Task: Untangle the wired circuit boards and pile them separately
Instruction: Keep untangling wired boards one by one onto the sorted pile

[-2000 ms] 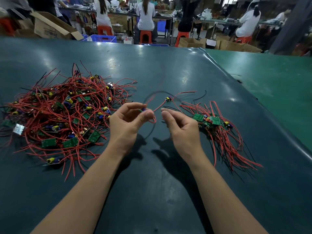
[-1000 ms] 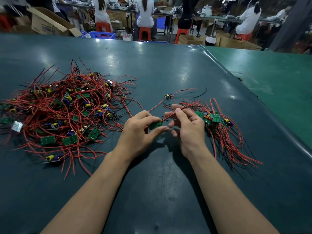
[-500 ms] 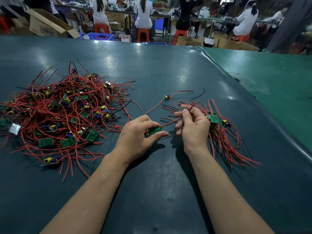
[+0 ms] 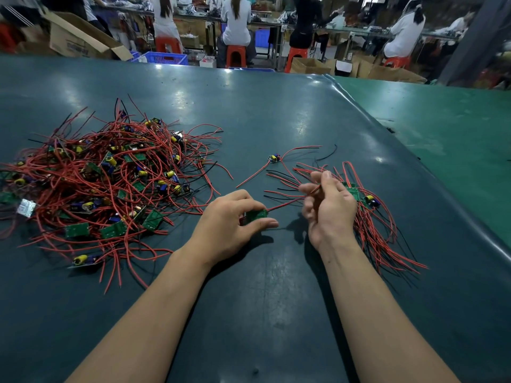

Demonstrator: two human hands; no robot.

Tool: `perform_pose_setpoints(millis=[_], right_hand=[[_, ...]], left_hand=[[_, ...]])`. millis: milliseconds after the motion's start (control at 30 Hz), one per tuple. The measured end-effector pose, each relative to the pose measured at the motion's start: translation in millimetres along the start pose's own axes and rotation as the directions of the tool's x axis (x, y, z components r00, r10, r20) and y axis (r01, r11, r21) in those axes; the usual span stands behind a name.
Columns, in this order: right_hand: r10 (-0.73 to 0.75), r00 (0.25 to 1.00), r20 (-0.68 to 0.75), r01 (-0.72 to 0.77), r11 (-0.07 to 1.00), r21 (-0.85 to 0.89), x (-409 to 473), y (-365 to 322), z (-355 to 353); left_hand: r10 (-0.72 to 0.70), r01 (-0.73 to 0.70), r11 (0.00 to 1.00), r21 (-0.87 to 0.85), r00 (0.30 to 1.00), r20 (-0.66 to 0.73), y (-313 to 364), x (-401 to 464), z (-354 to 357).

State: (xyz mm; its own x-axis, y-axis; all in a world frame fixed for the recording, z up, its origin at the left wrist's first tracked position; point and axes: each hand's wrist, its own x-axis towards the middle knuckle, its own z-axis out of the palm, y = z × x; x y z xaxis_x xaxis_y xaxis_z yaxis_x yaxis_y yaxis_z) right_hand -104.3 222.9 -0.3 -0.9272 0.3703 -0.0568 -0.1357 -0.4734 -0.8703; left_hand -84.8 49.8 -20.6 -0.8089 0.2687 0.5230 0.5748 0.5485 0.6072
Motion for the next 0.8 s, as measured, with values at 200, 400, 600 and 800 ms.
perform_pose_setpoints(millis=[200,400,600,800], right_hand=[[-0.033,0.999,-0.043,0.033,0.999,0.004,1,-2,0],[0.173,0.971,0.165,-0.165,0.984,-0.061,-9,-4,4],[0.186,0.93,0.318,-0.075,0.941,-0.331,-26,11,12],[0.05,0.981,0.19,-0.016,0.985,-0.174,-14,-3,4]], left_hand=[[0.028,-0.028,1.0,0.01,1.0,-0.004,2,0,1],[0.04,-0.028,0.998,0.057,0.971,-0.235,3,3,1],[0.059,-0.048,0.996,0.071,0.985,-0.16,1,0,1],[0.062,-0.053,0.997,0.052,0.982,-0.18,-1,1,1]])
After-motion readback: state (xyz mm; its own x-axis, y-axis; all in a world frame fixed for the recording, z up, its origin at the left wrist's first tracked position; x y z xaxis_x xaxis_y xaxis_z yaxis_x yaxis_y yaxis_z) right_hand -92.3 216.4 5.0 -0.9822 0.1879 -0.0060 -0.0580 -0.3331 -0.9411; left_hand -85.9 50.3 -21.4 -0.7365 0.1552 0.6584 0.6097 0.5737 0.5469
